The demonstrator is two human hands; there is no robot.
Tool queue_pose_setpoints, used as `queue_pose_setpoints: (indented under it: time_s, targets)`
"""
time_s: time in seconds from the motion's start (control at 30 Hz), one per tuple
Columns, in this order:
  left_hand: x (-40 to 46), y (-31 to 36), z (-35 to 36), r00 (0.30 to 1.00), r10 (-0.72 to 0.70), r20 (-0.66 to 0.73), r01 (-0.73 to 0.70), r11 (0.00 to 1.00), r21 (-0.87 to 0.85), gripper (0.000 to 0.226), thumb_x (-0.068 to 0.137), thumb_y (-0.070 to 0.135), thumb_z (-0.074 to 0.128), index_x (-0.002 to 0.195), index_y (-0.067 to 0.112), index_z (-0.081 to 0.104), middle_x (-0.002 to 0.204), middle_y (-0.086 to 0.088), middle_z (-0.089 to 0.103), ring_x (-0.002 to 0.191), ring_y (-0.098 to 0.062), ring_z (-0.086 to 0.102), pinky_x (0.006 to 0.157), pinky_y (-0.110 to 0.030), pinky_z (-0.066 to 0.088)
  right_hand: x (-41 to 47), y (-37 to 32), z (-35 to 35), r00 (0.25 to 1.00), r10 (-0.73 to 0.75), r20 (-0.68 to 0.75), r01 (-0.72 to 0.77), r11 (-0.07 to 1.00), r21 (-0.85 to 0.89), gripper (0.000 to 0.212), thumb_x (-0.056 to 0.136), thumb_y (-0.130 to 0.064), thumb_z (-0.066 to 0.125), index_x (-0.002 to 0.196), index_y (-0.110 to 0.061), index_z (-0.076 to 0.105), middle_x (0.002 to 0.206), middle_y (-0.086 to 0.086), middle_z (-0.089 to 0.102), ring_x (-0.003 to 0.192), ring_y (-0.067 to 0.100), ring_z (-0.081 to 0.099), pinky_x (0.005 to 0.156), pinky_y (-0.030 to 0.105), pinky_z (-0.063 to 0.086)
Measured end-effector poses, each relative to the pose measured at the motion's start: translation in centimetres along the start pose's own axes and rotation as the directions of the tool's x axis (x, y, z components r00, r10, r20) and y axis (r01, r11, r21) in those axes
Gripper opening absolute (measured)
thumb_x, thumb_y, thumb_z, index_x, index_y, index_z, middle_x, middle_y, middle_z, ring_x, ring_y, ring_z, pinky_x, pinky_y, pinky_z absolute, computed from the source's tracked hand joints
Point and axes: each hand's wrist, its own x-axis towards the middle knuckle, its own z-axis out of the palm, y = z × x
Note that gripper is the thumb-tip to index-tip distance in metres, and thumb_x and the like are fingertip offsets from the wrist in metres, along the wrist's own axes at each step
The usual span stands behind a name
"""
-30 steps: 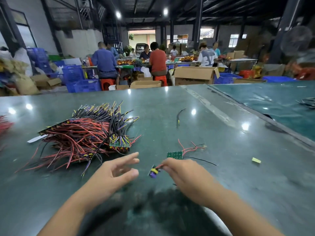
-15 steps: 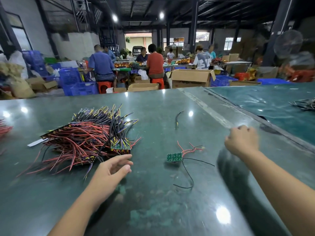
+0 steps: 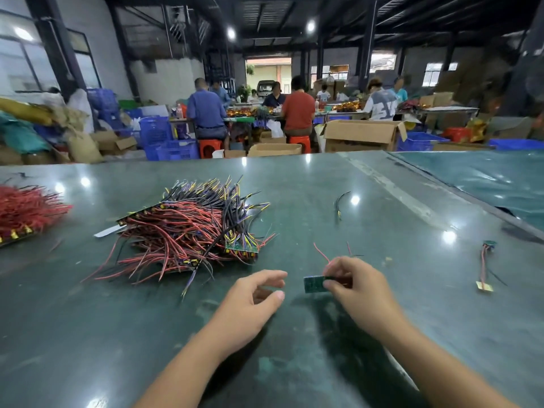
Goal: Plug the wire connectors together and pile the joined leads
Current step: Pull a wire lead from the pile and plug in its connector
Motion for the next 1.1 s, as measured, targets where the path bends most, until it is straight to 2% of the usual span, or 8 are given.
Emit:
queue_pose_setpoints:
  time_s: [0.13,0.23,0.33,0.5,0.7,0.8,0.9,1.1]
  targets:
    - [0.1,0.1,1.1,0.997,0.029,-0.067,-0.029,1.0,-0.004,0.039,0.087,0.006,0.063,0.111,0.037,0.056,0.108,0.009,0.063,0.075,-0.005,0.058,0.08,-0.03,0.052,-1.1,-1.2,0.6,0.986,-0.138,0.088,0.122,0.979,0.162,0.033,0.076,-0.004,0.073,0.069,-0.032,0.057,0.077,-0.006,0.061,0.076,0.008,0.06,0.069,0.012,0.042]
    - [0.2,0.3,0.9,0.986,0.113,-0.125,-0.112,0.994,0.017,0.03,0.086,0.005,0.066,0.089,0.035,0.068,0.084,0.011,0.072,0.074,0.0,0.063,0.073,-0.021,0.051,-1.5,-1.7,1.4,0.976,-0.197,0.092,0.17,0.956,0.239,0.029,0.078,-0.002,0.07,0.08,-0.029,0.059,0.084,-0.005,0.062,0.076,0.005,0.06,0.072,0.013,0.044]
    - [0.2,0.3,0.6,0.981,0.108,-0.16,-0.119,0.991,-0.059,0.026,0.081,0.004,0.071,0.076,0.029,0.073,0.075,0.011,0.073,0.07,0.001,0.064,0.069,-0.016,0.05,-1.9,-1.9,1.9,0.982,-0.143,0.126,0.093,0.936,0.339,0.027,0.082,-0.004,0.066,0.094,-0.028,0.06,0.09,-0.006,0.065,0.079,0.005,0.064,0.077,0.018,0.049]
    - [0.2,0.0,0.7,0.996,0.03,-0.089,-0.043,0.988,-0.151,0.027,0.077,0.001,0.074,0.085,0.027,0.073,0.08,0.005,0.075,0.075,-0.005,0.068,0.073,-0.017,0.05,-1.9,-1.9,1.9,0.979,-0.145,0.141,0.095,0.945,0.313,0.016,0.085,-0.007,0.066,0.085,-0.022,0.071,0.086,-0.007,0.071,0.082,0.008,0.066,0.079,0.026,0.051]
    - [0.1,0.3,0.9,0.991,0.055,-0.123,-0.081,0.974,-0.214,0.032,0.074,-0.007,0.073,0.071,0.024,0.075,0.076,0.003,0.075,0.072,-0.004,0.069,0.068,-0.013,0.05,-1.8,-2.1,1.9,0.972,-0.125,0.197,0.041,0.923,0.384,0.01,0.084,-0.018,0.07,0.086,-0.026,0.073,0.08,-0.012,0.071,0.071,0.009,0.065,0.069,0.026,0.051]
    - [0.1,0.4,0.8,0.994,0.044,-0.103,-0.07,0.963,-0.262,0.031,0.076,-0.007,0.071,0.074,0.024,0.076,0.08,0.002,0.075,0.076,-0.004,0.07,0.069,-0.013,0.05,-1.5,-1.9,1.4,0.975,-0.087,0.202,-0.012,0.896,0.444,0.015,0.082,-0.012,0.071,0.081,-0.026,0.076,0.079,0.0,0.073,0.07,0.015,0.066,0.073,0.036,0.053]
    - [0.0,0.6,1.0,0.995,0.032,-0.09,-0.052,0.973,-0.227,0.033,0.077,-0.008,0.071,0.074,0.025,0.075,0.077,0.004,0.075,0.073,-0.003,0.069,0.068,-0.013,0.05,-1.5,-1.7,1.0,0.97,-0.095,0.222,-0.001,0.918,0.398,0.011,0.082,-0.01,0.071,0.081,-0.02,0.075,0.076,0.003,0.073,0.074,0.024,0.068,0.079,0.04,0.054]
    - [0.4,0.5,1.8,0.977,0.039,-0.21,-0.07,0.987,-0.142,0.032,0.075,-0.004,0.074,0.073,0.029,0.073,0.072,0.009,0.074,0.07,-0.002,0.068,0.068,-0.013,0.05,-1.8,-2.5,1.7,0.994,-0.096,0.049,0.087,0.984,0.154,0.003,0.082,-0.019,0.071,0.08,-0.021,0.073,0.072,-0.009,0.069,0.07,0.005,0.064,0.069,0.023,0.05]
